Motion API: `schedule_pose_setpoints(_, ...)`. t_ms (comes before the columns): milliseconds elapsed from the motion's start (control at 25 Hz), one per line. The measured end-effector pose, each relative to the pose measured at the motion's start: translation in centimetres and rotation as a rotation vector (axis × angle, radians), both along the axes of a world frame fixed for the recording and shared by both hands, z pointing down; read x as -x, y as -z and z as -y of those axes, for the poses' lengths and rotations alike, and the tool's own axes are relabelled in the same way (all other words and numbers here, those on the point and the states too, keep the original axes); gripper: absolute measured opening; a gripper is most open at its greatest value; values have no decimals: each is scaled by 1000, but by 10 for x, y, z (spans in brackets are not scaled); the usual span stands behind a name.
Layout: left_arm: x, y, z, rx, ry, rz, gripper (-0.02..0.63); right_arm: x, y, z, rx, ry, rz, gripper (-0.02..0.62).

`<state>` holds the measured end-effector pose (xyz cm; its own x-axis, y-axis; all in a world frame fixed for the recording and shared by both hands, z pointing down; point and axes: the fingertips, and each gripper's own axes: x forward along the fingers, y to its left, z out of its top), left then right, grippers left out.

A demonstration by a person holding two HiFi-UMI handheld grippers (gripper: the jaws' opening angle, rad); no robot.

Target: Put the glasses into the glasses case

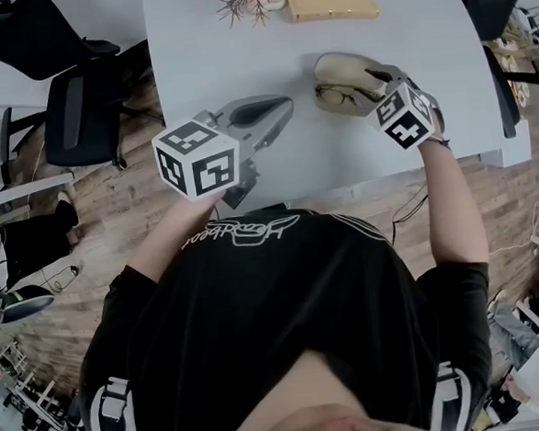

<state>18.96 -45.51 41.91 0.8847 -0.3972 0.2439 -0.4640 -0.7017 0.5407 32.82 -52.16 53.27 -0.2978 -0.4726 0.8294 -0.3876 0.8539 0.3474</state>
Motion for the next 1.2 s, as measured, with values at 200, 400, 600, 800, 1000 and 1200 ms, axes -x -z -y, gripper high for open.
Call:
schedule_pose_setpoints(200,3,15,-15,-28,-34,-17,6,11,56,-17,-201,-83,119,136)
schedule_pose_setpoints(400,12,41,-45,-76,-68,-35,6,34,138,-65,-368,-201,420,68)
schedule_pose_setpoints(600,35,68,-87,-106,-88,-55,6,66,206,-130,-466,-275,717,25)
schedule_pose_setpoints(800,68,96,-135,-149,-92,-93,6,112,236,-200,-466,-297,893,11)
schedule_pose_setpoints(1000,111,113,-186,-189,-86,-105,6,156,259,-268,-508,-308,969,9)
schedule_pose_setpoints(1200,147,124,-241,-221,-101,-117,6,192,268,-331,-527,-341,1021,9)
